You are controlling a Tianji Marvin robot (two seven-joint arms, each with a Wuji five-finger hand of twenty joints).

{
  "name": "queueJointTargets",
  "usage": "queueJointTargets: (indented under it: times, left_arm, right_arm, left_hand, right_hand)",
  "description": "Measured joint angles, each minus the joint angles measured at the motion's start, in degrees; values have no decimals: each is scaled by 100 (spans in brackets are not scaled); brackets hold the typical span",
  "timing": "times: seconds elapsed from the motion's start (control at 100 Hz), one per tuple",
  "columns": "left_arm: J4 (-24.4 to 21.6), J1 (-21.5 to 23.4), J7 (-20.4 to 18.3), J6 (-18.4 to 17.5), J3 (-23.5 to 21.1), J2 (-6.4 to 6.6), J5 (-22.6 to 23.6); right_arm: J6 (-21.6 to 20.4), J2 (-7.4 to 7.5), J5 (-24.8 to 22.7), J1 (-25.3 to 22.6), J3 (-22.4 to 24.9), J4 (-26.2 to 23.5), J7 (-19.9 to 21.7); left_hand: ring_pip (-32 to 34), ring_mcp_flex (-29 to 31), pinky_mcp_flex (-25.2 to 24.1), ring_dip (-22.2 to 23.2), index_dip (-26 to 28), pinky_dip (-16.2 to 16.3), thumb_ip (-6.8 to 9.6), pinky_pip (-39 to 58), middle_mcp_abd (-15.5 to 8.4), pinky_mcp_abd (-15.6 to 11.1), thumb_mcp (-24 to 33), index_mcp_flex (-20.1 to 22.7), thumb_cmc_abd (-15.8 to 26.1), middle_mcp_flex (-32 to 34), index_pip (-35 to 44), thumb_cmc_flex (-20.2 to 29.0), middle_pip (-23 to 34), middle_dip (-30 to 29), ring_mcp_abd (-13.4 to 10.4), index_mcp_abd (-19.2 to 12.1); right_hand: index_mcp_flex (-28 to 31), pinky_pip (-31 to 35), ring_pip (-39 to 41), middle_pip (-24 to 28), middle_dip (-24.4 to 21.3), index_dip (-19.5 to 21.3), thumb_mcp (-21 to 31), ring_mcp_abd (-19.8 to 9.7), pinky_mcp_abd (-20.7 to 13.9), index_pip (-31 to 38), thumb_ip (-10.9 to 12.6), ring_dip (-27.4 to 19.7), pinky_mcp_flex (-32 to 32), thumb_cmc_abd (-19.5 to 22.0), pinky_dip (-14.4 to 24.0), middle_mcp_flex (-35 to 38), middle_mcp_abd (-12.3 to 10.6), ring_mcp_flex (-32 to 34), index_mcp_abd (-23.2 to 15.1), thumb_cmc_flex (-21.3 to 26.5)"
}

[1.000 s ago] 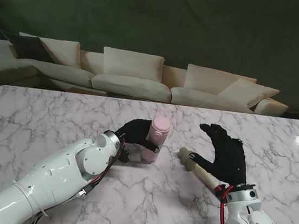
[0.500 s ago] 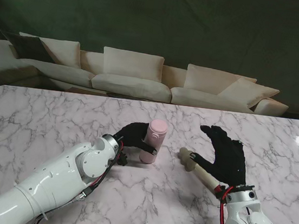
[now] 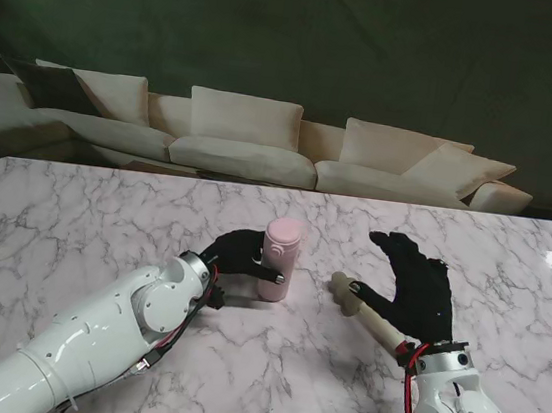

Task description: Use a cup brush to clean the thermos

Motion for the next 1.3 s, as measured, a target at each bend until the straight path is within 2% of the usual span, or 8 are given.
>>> queueJointTargets:
  times: [0.36,0.54,0.78,0.86,0.99,1.1,1.17,1.3]
  left_arm:
    - [-79,71,-75,0,-94,133,207]
    - [-169,89,-295,27,-119,204,221]
    - [-232,92,-448,27,-157,267,220]
    - [-232,92,-472,21,-178,276,238]
    - [-358,173,-563,32,-346,314,347]
    - [-1019,470,-1392,232,-771,485,462]
    - [-1625,747,-2041,299,-1158,655,938]
    - [-2286,1198,-2493,238,-1840,868,1169]
  right_arm:
    - [13,-3,14,14,-7,7,2]
    - [37,-3,22,23,-21,13,2]
    - [58,-7,39,29,-23,15,2]
    - [60,-9,45,29,-18,15,2]
    - [60,-10,48,27,-9,12,5]
    - [56,-12,37,7,31,-13,32]
    - [51,-13,2,-28,86,-59,40]
    - [51,-13,-26,-109,189,-189,68]
  left_hand:
    - [-287,-276,-204,-111,-454,4,21,-331,56,38,306,74,298,-376,-831,-381,-163,-84,24,-59]
    - [-475,-476,-373,-158,-957,4,29,-533,57,42,454,-428,439,-784,-1491,-572,-274,-208,24,-69]
    - [-607,-602,-511,-218,-1283,4,31,-681,58,60,474,-700,439,-862,-1754,-851,-358,-205,24,-69]
    - [-665,-706,-549,-231,-1368,4,31,-748,58,64,477,-704,440,-1014,-1802,-935,-434,-257,24,-69]
    - [-924,-1069,-719,-418,-1500,3,31,-1136,191,100,476,-778,440,-1870,-1828,-1001,-873,-537,35,-79]
    - [-1208,-1301,-920,-649,-1551,-69,31,-1580,210,110,478,-851,456,-2350,-1839,-1001,-1160,-782,41,-160]
    - [-1334,-1528,-991,-793,-1591,-136,31,-1801,226,113,478,-921,454,-2684,-1900,-1001,-1305,-905,28,-205]
    - [-1447,-1671,-1084,-944,-1591,-149,31,-1995,254,113,462,-912,625,-2841,-1838,-921,-1389,-1037,96,-261]
  right_hand:
    - [0,-38,0,0,0,2,-24,0,-1,0,2,0,-62,0,1,0,0,-1,0,0]
    - [0,-47,0,0,0,3,-25,0,-1,0,2,0,-71,0,1,0,0,-1,0,0]
    - [0,-63,0,0,0,4,-34,0,-2,0,3,0,-85,56,1,0,0,-2,0,128]
    - [0,-96,0,0,0,4,-34,0,-2,0,3,0,-99,56,1,0,0,-2,0,128]
    - [0,-108,0,0,0,4,-90,0,-2,0,3,0,-124,56,1,0,0,-2,0,128]
    - [0,-158,-1,0,0,4,-90,0,-2,0,3,0,-164,56,1,0,0,-2,0,128]
    - [0,-162,-12,0,0,4,-90,0,-2,0,3,0,-171,56,1,0,0,-2,0,128]
    - [0,-170,-159,0,0,4,-90,204,-2,12,3,-64,-171,56,1,0,0,-3,0,212]
